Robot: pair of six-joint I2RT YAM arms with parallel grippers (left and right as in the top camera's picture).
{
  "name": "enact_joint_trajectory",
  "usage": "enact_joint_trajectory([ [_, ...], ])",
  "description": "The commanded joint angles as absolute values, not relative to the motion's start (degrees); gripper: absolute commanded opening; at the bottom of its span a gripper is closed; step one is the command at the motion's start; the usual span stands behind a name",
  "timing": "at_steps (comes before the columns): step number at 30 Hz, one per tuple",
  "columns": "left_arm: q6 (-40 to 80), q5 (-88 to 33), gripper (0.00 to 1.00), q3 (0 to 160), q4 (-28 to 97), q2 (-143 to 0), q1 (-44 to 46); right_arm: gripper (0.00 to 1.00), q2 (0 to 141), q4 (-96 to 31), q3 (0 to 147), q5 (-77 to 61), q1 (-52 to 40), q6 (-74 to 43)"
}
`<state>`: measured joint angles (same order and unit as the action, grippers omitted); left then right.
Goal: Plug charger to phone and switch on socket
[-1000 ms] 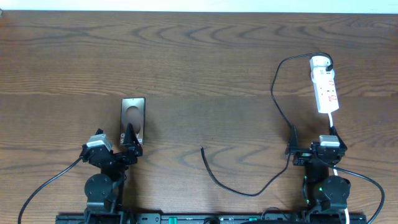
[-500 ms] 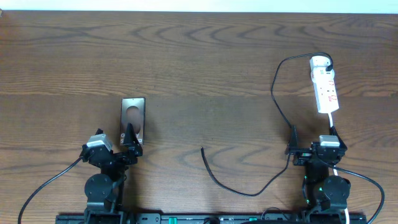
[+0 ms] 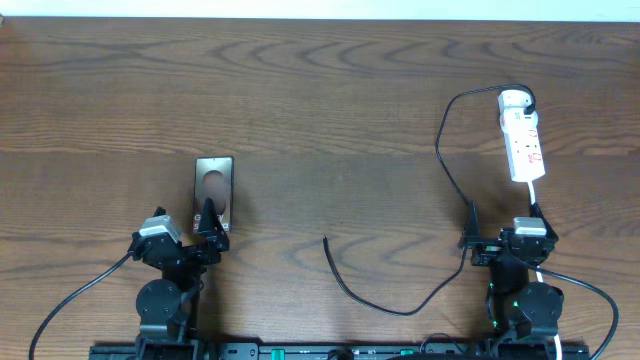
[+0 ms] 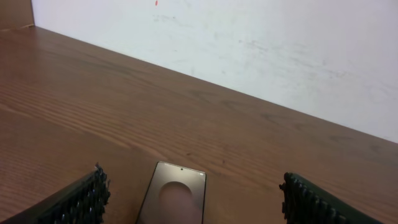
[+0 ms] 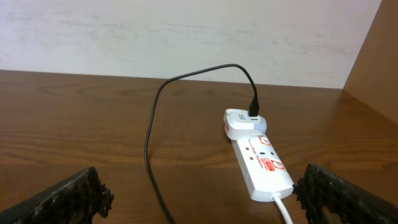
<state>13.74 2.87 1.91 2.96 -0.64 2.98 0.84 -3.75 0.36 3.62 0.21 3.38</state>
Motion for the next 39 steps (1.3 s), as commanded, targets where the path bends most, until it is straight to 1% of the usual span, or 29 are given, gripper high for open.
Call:
enact_joint_trajectory([
  [1, 14.02, 3.22, 0.86, 0.86, 5.13, -0.71, 2.63, 0.99, 0.3, -4.03, 0.32, 3.51, 0.71, 3.29],
  [39, 14.04, 2.09, 0.86, 0.89, 4.01, -0.71, 2.63, 0.99, 0.3, -4.03, 0.32, 3.51, 0.71, 3.29],
])
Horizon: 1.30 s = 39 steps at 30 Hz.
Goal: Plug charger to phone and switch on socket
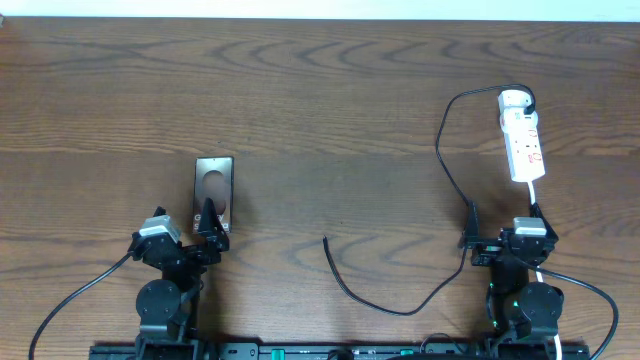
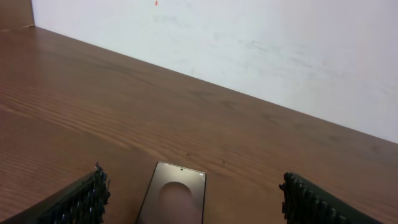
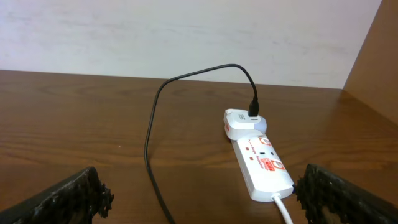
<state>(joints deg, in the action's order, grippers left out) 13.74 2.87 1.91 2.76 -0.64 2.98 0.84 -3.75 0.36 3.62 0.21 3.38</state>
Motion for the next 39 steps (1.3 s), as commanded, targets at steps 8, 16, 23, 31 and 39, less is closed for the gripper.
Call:
enact_joint_trajectory([
  [8, 13.23, 1.5, 0.86, 7.53, 5.69, -3.46, 2.63, 0.99, 0.27, -4.03, 0.32, 3.51, 0.71, 3.29],
  [16, 9.56, 2.11, 0.86, 29.43, 17.82, -22.61, 2.63, 0.99, 0.27, -4.03, 0.32, 3.51, 0.71, 3.29],
  [23, 8.01, 1.83, 0.86, 59.44, 39.31, -48.75, 2.63, 0.99, 0.3, -4.03, 0.32, 3.51, 0.71, 3.29],
  [31, 4.95, -1.06, 0.86, 84.31, 60.6, -73.69, 2.63, 0.99, 0.27, -4.03, 0.32, 3.51, 0.71, 3.29],
  [39, 4.97, -1.08, 0.86, 84.55, 59.99, -85.54, 2.63, 0.99, 0.27, -4.03, 0.32, 3.51, 0.71, 3.29],
])
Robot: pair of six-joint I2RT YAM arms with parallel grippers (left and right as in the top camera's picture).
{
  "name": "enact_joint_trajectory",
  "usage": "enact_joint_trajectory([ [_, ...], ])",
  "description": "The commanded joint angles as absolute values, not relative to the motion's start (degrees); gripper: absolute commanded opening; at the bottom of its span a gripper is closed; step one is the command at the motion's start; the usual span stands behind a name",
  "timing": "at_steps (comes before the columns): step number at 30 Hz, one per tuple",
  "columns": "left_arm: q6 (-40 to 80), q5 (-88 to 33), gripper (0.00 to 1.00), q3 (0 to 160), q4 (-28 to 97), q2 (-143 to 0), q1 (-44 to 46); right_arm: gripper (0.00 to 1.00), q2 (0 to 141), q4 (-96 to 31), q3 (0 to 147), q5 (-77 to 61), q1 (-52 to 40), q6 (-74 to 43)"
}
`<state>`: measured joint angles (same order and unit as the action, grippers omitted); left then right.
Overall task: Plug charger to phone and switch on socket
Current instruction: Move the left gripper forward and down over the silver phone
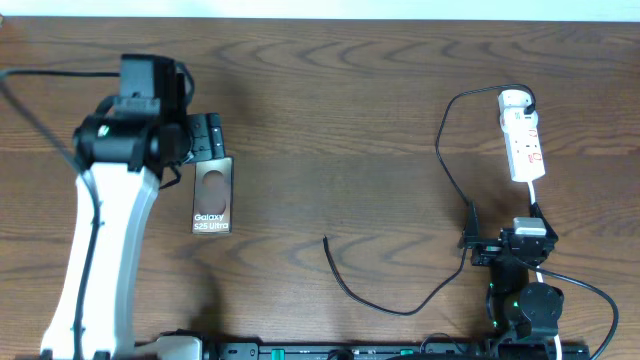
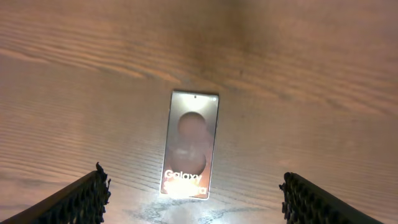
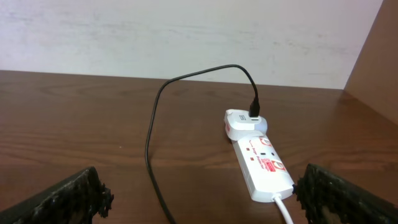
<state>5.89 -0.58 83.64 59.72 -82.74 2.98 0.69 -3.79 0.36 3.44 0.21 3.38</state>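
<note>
A phone (image 1: 211, 195) lies flat on the table's left half, its screen reading "Galaxy S25 Ultra"; it fills the middle of the left wrist view too, phone (image 2: 191, 143). My left gripper (image 1: 205, 135) hangs open just beyond the phone's far end, looking down on it, nothing between its fingers (image 2: 74, 202). A white power strip (image 1: 524, 145) lies at the far right with a white charger adapter (image 3: 244, 121) plugged into its far end. The black cable (image 1: 440, 150) loops down to a free end (image 1: 326, 241) at mid-table. My right gripper (image 3: 199, 183) rests open near the front edge.
The left arm (image 1: 95, 250) stretches from the front edge up the table's left side. The strip's white lead (image 3: 283, 208) runs toward the right arm's base. A pale wall (image 3: 186, 31) stands behind the table's far edge.
My left arm has risen from its rest at the front edge and reached out; its open gripper now hangs over the phone's far end, looking down. The right arm, cable and strip have not moved.
At both earlier moments the two arms sat folded at the front edge, grippers open, with the phone just ahead of the left one and the strip ahead of the right. Now the left gripper is above the phone, which lies where it was.
</note>
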Motion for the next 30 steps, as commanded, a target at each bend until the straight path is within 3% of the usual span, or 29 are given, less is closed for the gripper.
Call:
enact_joint_trajectory([
  [1, 4.95, -1.08, 0.86, 84.55, 59.99, -86.83, 2.63, 0.99, 0.27, -4.03, 0.32, 3.51, 0.71, 3.29],
  [3, 4.95, -1.08, 0.84, 84.55, 60.12, -89.21, 2.63, 0.99, 0.27, -4.03, 0.32, 3.51, 0.71, 3.29],
  [4, 4.95, -1.08, 0.72, 84.55, 60.12, -90.19, 2.63, 0.99, 0.27, -4.03, 0.32, 3.51, 0.71, 3.29],
  [5, 4.95, -1.08, 0.51, 84.55, 60.14, -91.15, 2.63, 0.99, 0.27, -4.03, 0.32, 3.51, 0.71, 3.29],
  [6, 4.97, -1.08, 0.4, 84.55, 60.16, -91.92, 2.63, 0.99, 0.27, -4.03, 0.32, 3.51, 0.71, 3.29],
  [7, 4.97, -1.08, 0.38, 84.55, 60.14, -92.6, 2.63, 0.99, 0.3, -4.03, 0.32, 3.51, 0.71, 3.29],
  [8, 4.95, -1.08, 0.47, 84.55, 60.12, -93.17, 2.63, 0.99, 0.27, -4.03, 0.32, 3.51, 0.71, 3.29],
  [9, 4.97, -1.08, 0.8, 84.55, 60.14, -93.6, 2.63, 0.99, 0.27, -4.03, 0.32, 3.51, 0.71, 3.29],
  [10, 4.95, -1.08, 0.98, 84.55, 60.16, -94.0, 2.63, 0.99, 0.27, -4.03, 0.32, 3.51, 0.71, 3.29],
  [30, 2.13, -1.06, 0.98, 79.44, 58.33, -94.35, 2.63, 0.99, 0.27, -4.03, 0.32, 3.51, 0.71, 3.29],
])
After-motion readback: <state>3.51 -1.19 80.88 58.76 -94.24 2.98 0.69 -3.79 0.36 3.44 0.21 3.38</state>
